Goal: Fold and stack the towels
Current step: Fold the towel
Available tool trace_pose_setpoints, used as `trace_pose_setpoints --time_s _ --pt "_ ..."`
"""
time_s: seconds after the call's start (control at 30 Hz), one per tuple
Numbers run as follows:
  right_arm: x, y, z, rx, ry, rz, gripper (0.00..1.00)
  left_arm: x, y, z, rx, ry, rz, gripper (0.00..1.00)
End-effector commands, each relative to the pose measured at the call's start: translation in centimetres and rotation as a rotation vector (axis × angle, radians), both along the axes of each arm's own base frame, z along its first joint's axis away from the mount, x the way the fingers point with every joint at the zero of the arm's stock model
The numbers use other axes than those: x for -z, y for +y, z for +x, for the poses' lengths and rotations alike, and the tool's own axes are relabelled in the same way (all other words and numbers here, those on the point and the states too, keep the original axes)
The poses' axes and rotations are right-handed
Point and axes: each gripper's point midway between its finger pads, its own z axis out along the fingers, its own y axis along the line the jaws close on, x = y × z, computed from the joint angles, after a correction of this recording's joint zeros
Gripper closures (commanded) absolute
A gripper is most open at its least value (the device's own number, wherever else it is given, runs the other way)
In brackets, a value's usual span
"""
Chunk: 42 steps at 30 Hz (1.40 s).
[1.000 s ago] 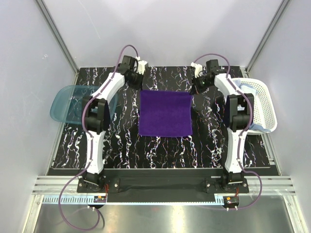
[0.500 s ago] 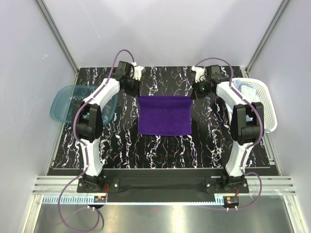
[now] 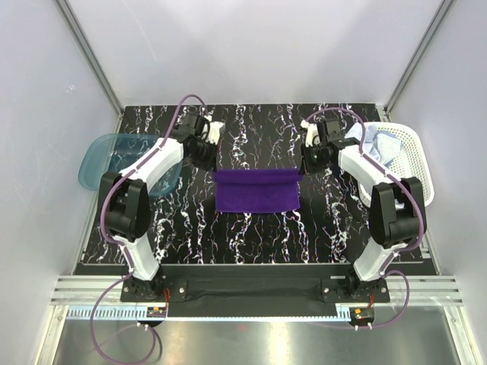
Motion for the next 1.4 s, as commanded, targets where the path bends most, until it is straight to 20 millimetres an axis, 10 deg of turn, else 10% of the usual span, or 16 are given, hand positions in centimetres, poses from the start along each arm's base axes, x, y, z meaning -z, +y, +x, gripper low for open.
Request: trace_pose_setpoints --time_s 0.0,0.53,0.7,1.03,1.23,1.37 --pt "-0.3 -0.5 -2.2 0.052 0.029 -0.018 1.0 -0.6 1.1 -1.8 -0.065 0.014 0.022 1.0" --pt "2.6 0.7 -7.3 0.101 0.185 0.02 0.95 3.4 1.1 -7.1 -0.074 0.115 0.061 1.0" --pt "2.4 0.9 -9.0 0.132 0.241 0.043 0.69 3.2 2.1 -8.0 -0.099 0.111 0.098 0.59" --pt "-0.4 1.7 -8.0 0.252 0.229 0.124 0.64 0.2 -2.1 -8.1 -0.15 0.127 -0.169 0.51" --pt "2.0 3.6 -8.0 0.251 0.267 0.207 0.66 4.9 -2.6 -9.1 -0.236 0.245 -0.198 0.52" --pt "5.6 1.4 -8.4 0.308 0.285 0.082 0.68 7.5 -1.1 -9.5 -0.315 0.287 -0.103 0.53"
